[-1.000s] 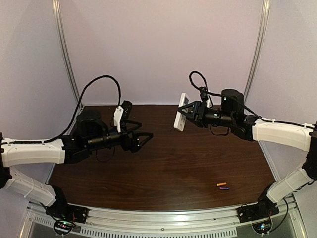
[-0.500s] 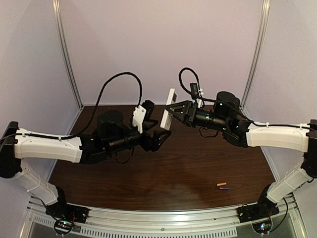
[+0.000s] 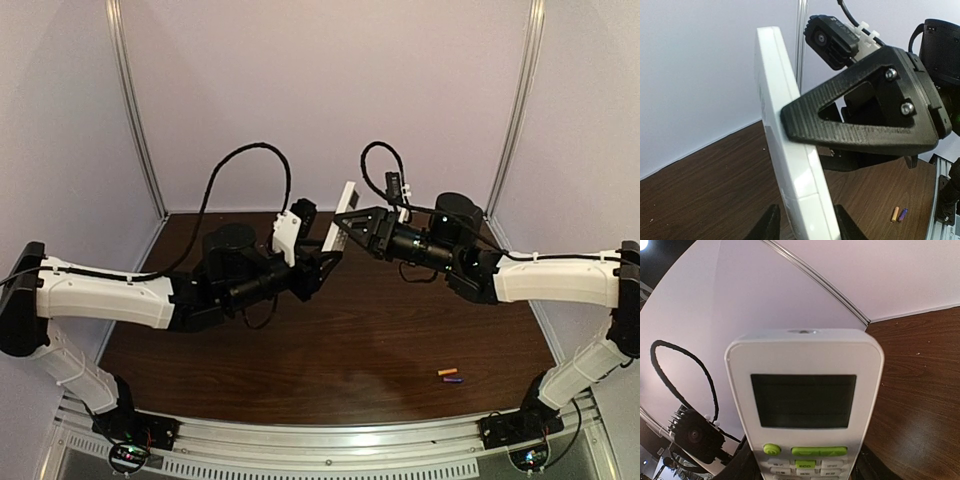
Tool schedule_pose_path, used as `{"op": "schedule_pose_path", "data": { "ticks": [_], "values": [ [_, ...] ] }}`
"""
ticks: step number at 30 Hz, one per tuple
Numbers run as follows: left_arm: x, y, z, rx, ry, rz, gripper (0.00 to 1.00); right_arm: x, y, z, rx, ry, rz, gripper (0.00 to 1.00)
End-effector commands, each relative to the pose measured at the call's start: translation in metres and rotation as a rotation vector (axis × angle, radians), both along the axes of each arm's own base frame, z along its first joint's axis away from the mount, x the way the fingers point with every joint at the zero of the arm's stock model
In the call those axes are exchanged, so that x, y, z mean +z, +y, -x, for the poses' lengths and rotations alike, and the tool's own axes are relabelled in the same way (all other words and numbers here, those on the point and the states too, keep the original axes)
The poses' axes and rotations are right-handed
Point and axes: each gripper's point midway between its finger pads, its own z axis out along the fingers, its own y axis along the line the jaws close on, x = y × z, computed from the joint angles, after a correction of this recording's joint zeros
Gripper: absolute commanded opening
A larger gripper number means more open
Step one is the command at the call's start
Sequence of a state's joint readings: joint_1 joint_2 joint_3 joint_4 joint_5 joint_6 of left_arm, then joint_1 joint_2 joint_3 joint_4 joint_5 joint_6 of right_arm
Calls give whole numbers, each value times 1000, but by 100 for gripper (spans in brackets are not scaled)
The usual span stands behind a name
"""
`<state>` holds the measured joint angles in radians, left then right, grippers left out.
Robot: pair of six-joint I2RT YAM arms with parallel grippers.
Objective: Load the batteries into the remote control
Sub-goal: Pass from the right arm to the left
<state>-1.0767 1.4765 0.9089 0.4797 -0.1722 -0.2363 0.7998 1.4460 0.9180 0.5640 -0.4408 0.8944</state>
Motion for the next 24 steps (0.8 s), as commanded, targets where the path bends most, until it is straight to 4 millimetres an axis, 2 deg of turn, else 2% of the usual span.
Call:
{"op": "schedule_pose_path", "data": {
  "ticks": [1, 5, 6, 8, 10, 13, 17, 19, 21, 22, 24],
  "values": [
    [21, 3, -14, 67, -54, 45, 32, 4, 2, 8, 23, -12, -29, 14],
    [19, 5, -17, 88, -56, 36, 26, 3, -1, 9, 15, -15, -25, 15],
    [18, 6, -17, 94, -55, 35, 30, 2, -1, 9, 13, -16, -24, 15],
    [20, 6, -19, 104, -54, 35, 50, 1, -3, 9, 7, -15, -22, 15],
    [20, 7, -21, 119, -47, 36, 56, -1, -3, 9, 6, -12, -25, 15],
    [22, 8, -24, 136, -50, 40, 55, -3, -3, 10, 10, -10, -25, 15],
    [21, 2, -25, 122, -60, 21, 37, -4, -4, 11, 12, -8, -23, 18],
    [21, 2, -25, 121, -67, 11, 29, -4, -4, 11, 13, 0, -15, 25],
    [21, 4, -25, 126, -85, -5, 22, -5, -5, 13, 13, 5, -9, 39],
    [22, 5, -26, 133, -95, -15, 19, -3, -7, 13, 8, 6, -8, 52],
    [21, 8, -27, 146, -119, -47, 17, -3, -11, 12, -8, 19, 4, 70]
  ]
}}
